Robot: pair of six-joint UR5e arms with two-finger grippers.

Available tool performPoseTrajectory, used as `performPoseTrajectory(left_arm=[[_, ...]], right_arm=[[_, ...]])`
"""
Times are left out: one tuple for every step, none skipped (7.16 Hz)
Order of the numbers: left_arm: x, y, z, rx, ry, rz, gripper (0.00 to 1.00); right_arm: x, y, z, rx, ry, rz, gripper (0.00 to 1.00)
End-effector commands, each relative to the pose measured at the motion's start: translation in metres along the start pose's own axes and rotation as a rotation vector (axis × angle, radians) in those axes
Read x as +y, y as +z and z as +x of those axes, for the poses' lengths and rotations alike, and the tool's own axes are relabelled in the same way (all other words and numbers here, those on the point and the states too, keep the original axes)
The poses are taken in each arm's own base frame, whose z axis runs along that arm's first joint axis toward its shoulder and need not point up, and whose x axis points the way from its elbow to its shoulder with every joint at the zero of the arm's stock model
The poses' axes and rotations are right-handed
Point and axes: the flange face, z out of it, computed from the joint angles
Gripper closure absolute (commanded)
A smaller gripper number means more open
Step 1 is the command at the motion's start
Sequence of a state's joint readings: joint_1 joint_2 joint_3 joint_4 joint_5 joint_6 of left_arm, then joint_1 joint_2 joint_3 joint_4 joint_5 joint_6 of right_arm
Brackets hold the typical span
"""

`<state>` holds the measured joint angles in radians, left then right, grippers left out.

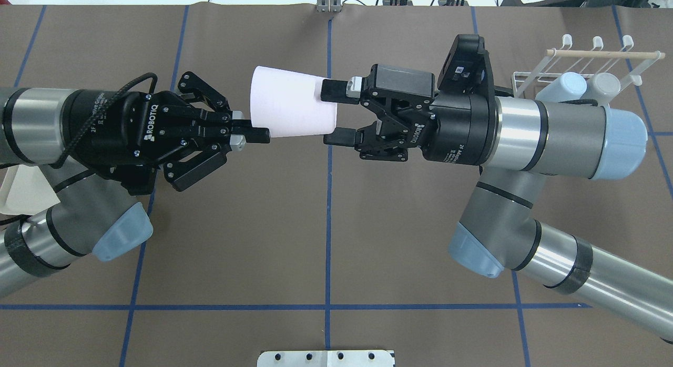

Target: Transfer IKEA cup to right arm and place on rack

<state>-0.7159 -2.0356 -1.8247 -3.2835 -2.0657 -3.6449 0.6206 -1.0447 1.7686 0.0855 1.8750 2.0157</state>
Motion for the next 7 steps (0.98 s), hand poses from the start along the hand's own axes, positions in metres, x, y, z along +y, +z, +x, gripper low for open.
performPoseTrajectory(left_arm=[[0.0012, 0.0017, -0.0029, -0.004, -0.004, -0.002, 1.0], [0.0007, 0.0021, -0.0035, -0.006, -0.004, -0.001, 1.0], [-0.0005, 0.0029, -0.0042, -0.009, -0.006, -0.001, 1.0], [-0.0009, 0.0033, -0.0047, -0.01, -0.007, -0.001, 1.0], [-0.0039, 0.0049, -0.0067, -0.014, -0.009, 0.001, 1.0], [-0.0046, 0.0056, -0.0077, -0.017, -0.01, 0.0, 1.0], [-0.0049, 0.0049, -0.008, -0.018, -0.007, -0.001, 1.0]], right_arm=[[0.0005, 0.0008, 0.0005, -0.005, 0.003, 0.007, 0.03], [0.0008, 0.0012, 0.0007, -0.006, 0.004, 0.009, 0.05], [0.002, 0.0018, 0.0015, -0.006, 0.006, 0.007, 0.09], [0.002, 0.0018, 0.0015, -0.006, 0.006, 0.007, 0.2], [0.0026, 0.0022, 0.0019, -0.006, 0.007, 0.006, 0.31], [0.0027, 0.002, 0.0018, -0.007, 0.006, 0.005, 0.45], [0.003, 0.0019, 0.0012, -0.008, 0.006, 0.004, 0.58]])
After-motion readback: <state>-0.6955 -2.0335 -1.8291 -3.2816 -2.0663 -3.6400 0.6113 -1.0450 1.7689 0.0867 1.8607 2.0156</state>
